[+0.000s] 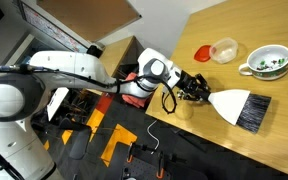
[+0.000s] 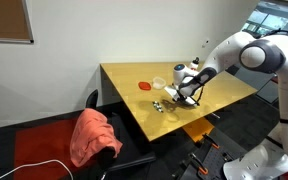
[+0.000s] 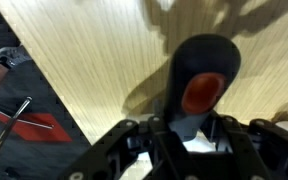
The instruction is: Use the broom to sweep the sweets on the table to the right
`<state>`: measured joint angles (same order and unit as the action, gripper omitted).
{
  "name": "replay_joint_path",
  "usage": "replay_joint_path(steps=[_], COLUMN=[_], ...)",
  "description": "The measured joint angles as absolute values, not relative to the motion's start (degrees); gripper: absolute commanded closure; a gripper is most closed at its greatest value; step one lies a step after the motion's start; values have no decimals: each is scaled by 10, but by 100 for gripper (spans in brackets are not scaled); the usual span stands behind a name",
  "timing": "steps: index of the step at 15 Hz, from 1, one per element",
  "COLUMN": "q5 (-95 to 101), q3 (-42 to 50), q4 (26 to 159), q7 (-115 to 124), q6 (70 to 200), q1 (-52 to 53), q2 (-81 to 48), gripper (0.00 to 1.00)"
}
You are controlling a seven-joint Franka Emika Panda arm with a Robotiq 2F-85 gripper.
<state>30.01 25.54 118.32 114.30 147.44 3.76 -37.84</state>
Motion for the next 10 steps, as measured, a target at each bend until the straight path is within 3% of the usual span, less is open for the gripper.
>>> replay_joint_path(steps=[10], q5=[449], q3=[241], q4=[1328], q7=[987], q6=[1524], q1=[40], q2=[-197], gripper=[88])
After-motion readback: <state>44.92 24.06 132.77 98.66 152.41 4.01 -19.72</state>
